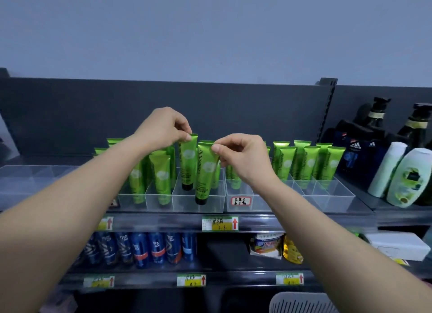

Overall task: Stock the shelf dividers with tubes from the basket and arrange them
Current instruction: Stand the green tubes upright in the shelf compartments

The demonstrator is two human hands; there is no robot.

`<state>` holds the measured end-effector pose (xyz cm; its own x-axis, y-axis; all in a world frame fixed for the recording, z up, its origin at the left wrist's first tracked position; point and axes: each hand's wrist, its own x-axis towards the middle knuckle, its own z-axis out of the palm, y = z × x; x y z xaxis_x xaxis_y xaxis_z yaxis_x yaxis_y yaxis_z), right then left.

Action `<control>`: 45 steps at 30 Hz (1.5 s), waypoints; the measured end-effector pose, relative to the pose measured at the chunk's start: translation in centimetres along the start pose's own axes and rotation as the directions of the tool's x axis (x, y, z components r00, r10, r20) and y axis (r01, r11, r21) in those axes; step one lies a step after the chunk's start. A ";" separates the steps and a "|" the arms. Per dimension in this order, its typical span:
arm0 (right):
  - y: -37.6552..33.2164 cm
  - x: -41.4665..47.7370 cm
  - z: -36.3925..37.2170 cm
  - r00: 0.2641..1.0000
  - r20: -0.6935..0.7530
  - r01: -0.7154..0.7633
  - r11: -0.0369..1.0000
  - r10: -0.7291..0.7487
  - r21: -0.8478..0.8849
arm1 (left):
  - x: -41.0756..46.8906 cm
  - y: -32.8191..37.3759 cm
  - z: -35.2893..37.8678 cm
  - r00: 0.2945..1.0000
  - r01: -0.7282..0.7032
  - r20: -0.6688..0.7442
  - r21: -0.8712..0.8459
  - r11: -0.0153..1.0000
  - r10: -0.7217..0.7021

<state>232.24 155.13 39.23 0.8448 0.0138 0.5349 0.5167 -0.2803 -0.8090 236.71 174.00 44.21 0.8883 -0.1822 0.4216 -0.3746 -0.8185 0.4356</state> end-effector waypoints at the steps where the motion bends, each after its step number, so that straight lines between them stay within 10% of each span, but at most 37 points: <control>1: 0.0 0.2 0.1 1.000 -0.003 0.005 1.000 -0.005 -0.001 | 0.3 -0.2 0.2 1.000 -0.008 0.024 0.011 1.000 0.008; 45: 5.5 2.8 6.3 0.989 0.049 -0.128 0.974 0.140 -0.188 | 3.2 -5.9 2.8 0.975 -0.095 0.210 0.123 0.988 0.067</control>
<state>238.34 159.69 34.78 0.9145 0.0210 0.4040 0.3686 -0.4549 -0.8107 242.52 176.70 40.83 0.8970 -0.3473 0.2734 -0.4215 -0.8582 0.2928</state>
